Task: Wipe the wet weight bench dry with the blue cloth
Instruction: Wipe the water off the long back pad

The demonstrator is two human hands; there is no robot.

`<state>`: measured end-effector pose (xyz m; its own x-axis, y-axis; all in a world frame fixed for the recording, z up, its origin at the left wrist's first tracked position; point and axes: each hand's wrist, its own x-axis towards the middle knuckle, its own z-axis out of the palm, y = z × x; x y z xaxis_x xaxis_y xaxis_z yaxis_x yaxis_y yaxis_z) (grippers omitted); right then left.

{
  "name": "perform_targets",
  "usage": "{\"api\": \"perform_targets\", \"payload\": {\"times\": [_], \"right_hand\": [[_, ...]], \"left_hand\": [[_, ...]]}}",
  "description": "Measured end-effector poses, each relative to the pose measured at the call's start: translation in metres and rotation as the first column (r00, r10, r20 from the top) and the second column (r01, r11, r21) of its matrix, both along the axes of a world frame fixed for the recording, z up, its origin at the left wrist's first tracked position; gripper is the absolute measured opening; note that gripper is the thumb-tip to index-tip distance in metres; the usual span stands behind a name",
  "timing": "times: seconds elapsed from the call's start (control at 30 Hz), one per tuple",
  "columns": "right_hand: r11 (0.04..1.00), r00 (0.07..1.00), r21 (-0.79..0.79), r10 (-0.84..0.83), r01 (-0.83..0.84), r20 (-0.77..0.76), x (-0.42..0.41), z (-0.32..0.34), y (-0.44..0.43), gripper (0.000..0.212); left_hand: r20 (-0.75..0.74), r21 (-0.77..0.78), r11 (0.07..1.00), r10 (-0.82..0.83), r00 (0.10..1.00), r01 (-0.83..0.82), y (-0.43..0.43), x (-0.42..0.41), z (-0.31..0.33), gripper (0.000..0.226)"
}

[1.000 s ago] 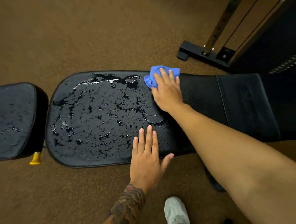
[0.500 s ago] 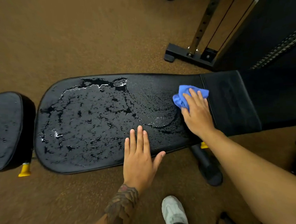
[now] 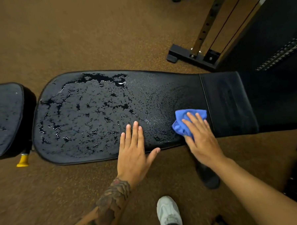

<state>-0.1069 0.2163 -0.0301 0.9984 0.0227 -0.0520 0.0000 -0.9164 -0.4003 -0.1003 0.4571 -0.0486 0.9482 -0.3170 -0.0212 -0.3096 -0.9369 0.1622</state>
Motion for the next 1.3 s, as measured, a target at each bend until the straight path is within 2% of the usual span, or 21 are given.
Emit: {"api": "perform_targets", "payload": {"times": [0.07,0.13,0.2,0.27,0.37,0.43,0.53,0.6,0.67,0.73,0.8,0.9,1.1,1.2,1.3], "right_hand": [[0.992,0.992,0.015,-0.126,0.125,0.011,0.03,0.003,0.005,0.052],[0.985,0.984,0.005,-0.174,0.174,0.032,0.058,0.005,0.023,0.051],[0.991,0.991,-0.009,-0.132,0.132,0.026,0.074,0.004,0.05,0.05],[1.0,1.0,-0.019,-0.002,0.002,0.022,0.072,0.002,0.075,0.05],[0.979,0.979,-0.011,0.201,-0.201,0.016,0.043,0.003,0.091,0.054],[0.962,0.962,0.001,0.275,-0.275,0.009,0.021,0.003,0.081,0.056],[0.963,0.964,0.035,0.265,-0.266,0.027,0.006,0.005,0.056,0.053],[0.984,0.988,0.093,0.151,-0.154,0.041,0.011,0.004,0.051,0.051],[0.984,0.999,0.178,0.002,-0.011,0.048,0.022,0.006,0.063,0.049],[0.963,0.995,0.266,-0.059,0.037,0.077,0.032,0.01,0.089,0.046],[0.954,0.995,0.297,0.005,-0.034,0.095,0.038,0.016,0.125,0.047],[0.947,0.981,0.259,0.175,-0.19,0.083,0.036,0.018,0.177,0.053],[0.959,0.959,0.046,0.278,-0.28,0.044,0.032,0.008,0.211,0.056],[0.937,0.944,0.111,0.33,-0.331,0.025,0.032,0.012,0.203,0.06],[0.91,0.94,0.256,0.34,-0.326,-0.012,0.031,0.022,0.185,0.079]], "left_hand": [[-0.001,0.004,1.0,0.004,1.0,-0.004,0.0,0.0,0.0,0.089],[-0.009,-0.003,1.0,0.006,1.0,-0.007,0.0,0.0,0.001,0.089],[-0.019,-0.021,1.0,0.008,1.0,-0.009,0.0,0.0,0.003,0.089],[-0.026,-0.063,0.998,0.013,1.0,-0.014,0.001,0.001,0.005,0.089],[-0.047,-0.226,0.973,0.023,0.999,-0.033,0.006,0.001,0.005,0.089],[-0.074,-0.344,0.938,0.011,0.997,-0.036,0.011,0.0,0.006,0.09],[-0.098,-0.463,0.886,-0.057,0.993,0.005,0.022,0.001,0.013,0.093],[-0.098,-0.51,0.86,-0.086,0.992,0.024,0.034,0.002,0.02,0.092],[-0.076,-0.521,0.854,-0.069,0.995,0.019,0.049,0.002,0.026,0.089],[-0.054,-0.518,0.856,-0.039,0.998,0.005,0.067,0.0,0.028,0.086],[-0.031,-0.504,0.864,-0.016,0.999,-0.002,0.086,-0.001,0.027,0.083],[-0.003,-0.47,0.883,-0.015,1.0,0.012,0.111,-0.005,0.024,0.08],[-0.017,-0.394,0.918,-0.046,0.999,0.035,0.143,-0.013,0.024,0.082],[-0.007,-0.382,0.923,-0.06,0.998,0.053,0.145,-0.012,0.028,0.08],[0.01,-0.372,0.92,-0.13,0.991,0.125,0.136,0.0,0.033,0.076]]}}
